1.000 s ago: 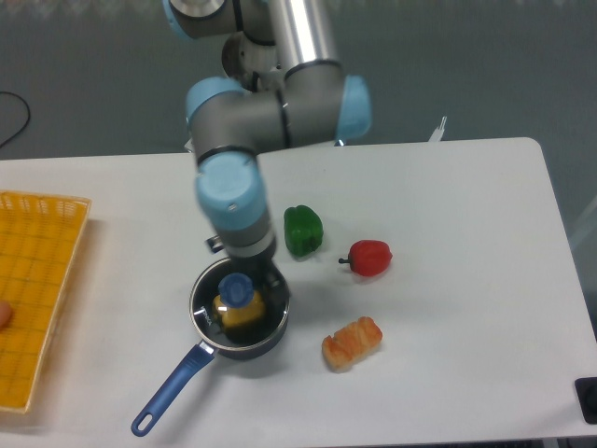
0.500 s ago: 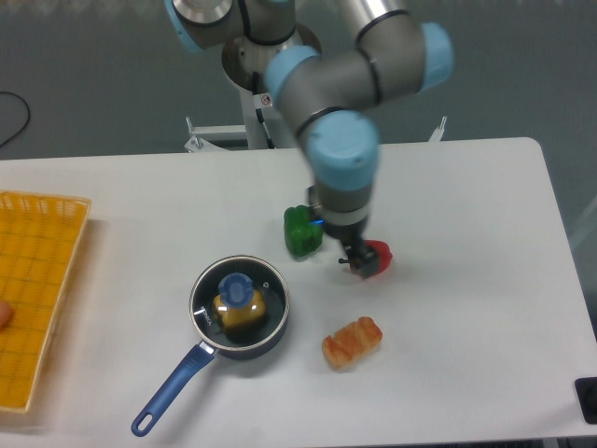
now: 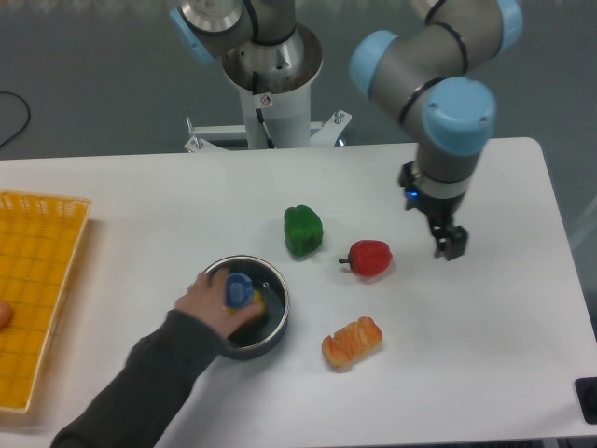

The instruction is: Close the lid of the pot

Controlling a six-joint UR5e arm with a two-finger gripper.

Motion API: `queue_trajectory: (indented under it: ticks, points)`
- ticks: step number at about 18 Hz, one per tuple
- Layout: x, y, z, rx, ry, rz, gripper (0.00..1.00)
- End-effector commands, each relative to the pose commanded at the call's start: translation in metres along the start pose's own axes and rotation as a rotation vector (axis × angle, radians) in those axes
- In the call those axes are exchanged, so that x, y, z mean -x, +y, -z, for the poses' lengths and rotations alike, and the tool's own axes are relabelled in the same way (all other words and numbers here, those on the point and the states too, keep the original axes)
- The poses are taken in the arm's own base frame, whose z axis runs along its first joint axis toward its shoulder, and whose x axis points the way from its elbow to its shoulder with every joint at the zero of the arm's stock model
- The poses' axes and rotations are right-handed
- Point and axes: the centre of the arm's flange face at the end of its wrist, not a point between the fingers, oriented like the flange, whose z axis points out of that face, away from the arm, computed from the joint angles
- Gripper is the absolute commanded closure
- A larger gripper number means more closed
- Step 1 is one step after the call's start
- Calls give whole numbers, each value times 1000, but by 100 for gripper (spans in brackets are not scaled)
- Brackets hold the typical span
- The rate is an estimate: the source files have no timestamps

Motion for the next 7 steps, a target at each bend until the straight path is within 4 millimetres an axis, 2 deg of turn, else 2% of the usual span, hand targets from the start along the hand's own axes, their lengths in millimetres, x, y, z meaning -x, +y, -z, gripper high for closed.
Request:
queue_trajectory:
  ticks: [4,7]
  points:
    - [4,14,-13,2,2,-19,0]
    - [4,19,-13,2,-1,-11,0]
